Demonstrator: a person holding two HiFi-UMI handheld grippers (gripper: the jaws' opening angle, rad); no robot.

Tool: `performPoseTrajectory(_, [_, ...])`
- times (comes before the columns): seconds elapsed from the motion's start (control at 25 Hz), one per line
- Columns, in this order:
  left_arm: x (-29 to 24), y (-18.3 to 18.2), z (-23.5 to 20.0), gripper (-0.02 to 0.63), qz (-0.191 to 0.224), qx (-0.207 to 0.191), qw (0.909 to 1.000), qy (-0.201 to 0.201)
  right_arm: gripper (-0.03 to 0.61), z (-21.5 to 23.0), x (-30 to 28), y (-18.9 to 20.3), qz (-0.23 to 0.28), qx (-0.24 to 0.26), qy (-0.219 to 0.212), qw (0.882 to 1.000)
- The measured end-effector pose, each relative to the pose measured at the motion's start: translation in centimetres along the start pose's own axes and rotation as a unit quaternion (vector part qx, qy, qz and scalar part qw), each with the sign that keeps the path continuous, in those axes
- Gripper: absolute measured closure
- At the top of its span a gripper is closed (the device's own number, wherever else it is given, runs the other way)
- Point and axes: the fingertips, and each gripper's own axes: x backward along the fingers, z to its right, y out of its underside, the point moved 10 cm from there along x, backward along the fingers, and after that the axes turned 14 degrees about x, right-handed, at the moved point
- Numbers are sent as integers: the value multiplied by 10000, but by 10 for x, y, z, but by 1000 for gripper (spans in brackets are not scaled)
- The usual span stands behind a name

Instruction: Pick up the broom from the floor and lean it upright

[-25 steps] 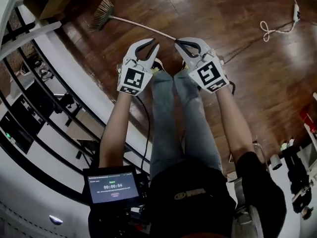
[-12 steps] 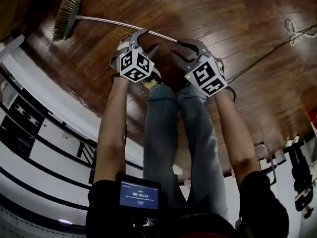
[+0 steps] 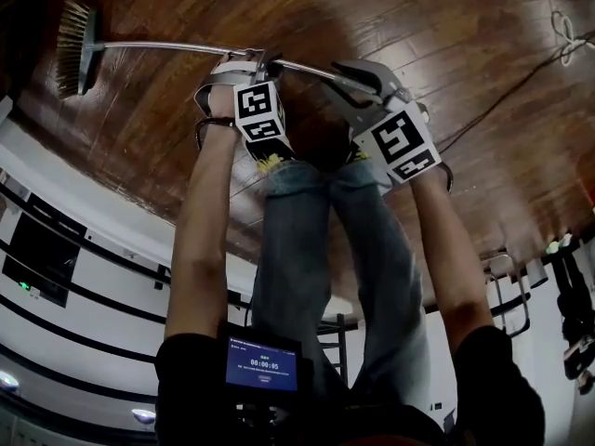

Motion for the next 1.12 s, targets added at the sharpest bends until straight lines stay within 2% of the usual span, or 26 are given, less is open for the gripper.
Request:
performPoseTrajectory(0.08, [-1, -3, 3, 495, -116, -345, 9993, 21, 466, 2, 5, -4, 132, -165, 120, 9997])
performPoseTrajectory(0.2, [22, -12, -9, 491, 200, 33, 9998, -77, 466, -2, 26, -26, 315, -208, 274, 9989])
performPoseTrajectory(0.32, [85, -26, -19, 492, 832, 306, 9956, -298, 466, -14, 75, -73, 428, 237, 449, 9978])
performPoseTrajectory(0.4, [142, -35, -35, 492, 1326, 654, 9874, -563, 466, -23, 119, -124, 920, 237, 671, 9932])
performPoseTrajectory(0.48, [203, -42, -59, 492, 1844, 1103, 9724, -906, 466, -33, 162, -180, 1478, -32, 815, 9856])
performPoseTrajectory(0.56, [267, -43, -80, 492, 2339, 1566, 9521, -1195, 465, -43, 196, -229, 1696, 114, 739, 9827])
performPoseTrajectory(0.64, [329, -39, -96, 497, 2787, 2024, 9267, -1506, 445, -48, 218, -267, 1841, 225, 753, 9798])
performPoseTrajectory(0.72, [383, -29, -111, 499, 3218, 2582, 8919, -1851, 424, -45, 227, -293, 1998, 6, 928, 9754])
performPoseTrajectory(0.84, [442, -14, -122, 503, 3783, 3264, 8381, -2190, 337, -22, 214, -334, 2451, -532, 1241, 9601])
performPoseTrajectory(0.88, [456, -9, -125, 505, 3967, 3425, 8212, -2257, 314, -11, 202, -357, 2640, -505, 1216, 9555])
performPoseTrajectory(0.96, [479, 2, -132, 506, 4228, 3687, 7919, -2410, 308, 6, 171, -414, 2939, -32, 944, 9512])
performPoseTrajectory(1.0, [488, 10, -135, 508, 4314, 3823, 7788, -2474, 314, 7, 155, -445, 2983, 285, 783, 9508])
performPoseTrajectory(1.04, [497, 19, -137, 508, 4385, 3978, 7654, -2523, 420, 3, 140, -474, 2968, 553, 659, 9510])
performPoseTrajectory(1.08, [506, 31, -139, 509, 4445, 4136, 7518, -2571, 470, -4, 127, -500, 2943, 731, 568, 9512])
performPoseTrajectory(1.12, [514, 43, -140, 511, 4493, 4265, 7400, -2621, 474, -12, 117, -521, 2931, 832, 486, 9512])
